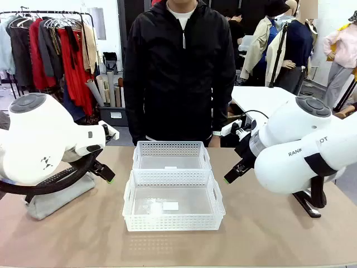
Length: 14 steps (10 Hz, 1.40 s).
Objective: Distribute items into two baskets.
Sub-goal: Pick up the Pencil pouch that the person points to.
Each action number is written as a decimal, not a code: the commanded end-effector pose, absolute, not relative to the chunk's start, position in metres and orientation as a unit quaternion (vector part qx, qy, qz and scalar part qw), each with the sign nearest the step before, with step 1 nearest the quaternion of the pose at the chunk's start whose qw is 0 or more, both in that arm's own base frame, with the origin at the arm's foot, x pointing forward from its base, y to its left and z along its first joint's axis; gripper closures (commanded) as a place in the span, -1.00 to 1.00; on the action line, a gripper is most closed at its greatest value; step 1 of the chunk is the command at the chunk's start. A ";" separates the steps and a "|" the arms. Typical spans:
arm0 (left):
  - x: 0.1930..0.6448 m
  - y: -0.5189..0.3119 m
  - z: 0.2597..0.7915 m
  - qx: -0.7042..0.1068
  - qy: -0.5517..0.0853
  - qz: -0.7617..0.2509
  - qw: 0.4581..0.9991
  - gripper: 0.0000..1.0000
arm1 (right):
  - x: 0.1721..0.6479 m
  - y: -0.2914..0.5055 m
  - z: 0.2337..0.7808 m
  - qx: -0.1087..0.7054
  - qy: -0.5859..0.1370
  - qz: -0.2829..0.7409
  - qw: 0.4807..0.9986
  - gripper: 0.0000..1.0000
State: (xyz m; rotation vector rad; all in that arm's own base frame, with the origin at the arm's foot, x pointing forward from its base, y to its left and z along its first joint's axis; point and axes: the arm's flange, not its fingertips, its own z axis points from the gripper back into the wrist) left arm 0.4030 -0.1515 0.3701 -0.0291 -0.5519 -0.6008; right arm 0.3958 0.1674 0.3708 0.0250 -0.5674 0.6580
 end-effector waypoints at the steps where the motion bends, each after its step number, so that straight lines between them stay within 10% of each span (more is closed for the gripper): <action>1: 0.403 -0.152 0.370 -0.014 -0.268 -0.292 0.918 -1.00 | 0.396 0.167 0.371 0.012 -0.275 0.319 0.907 -1.00; 14: 0.410 -0.145 0.376 -0.022 -0.253 -0.285 0.924 -1.00 | 0.401 0.161 0.376 0.034 -0.272 0.323 0.906 -1.00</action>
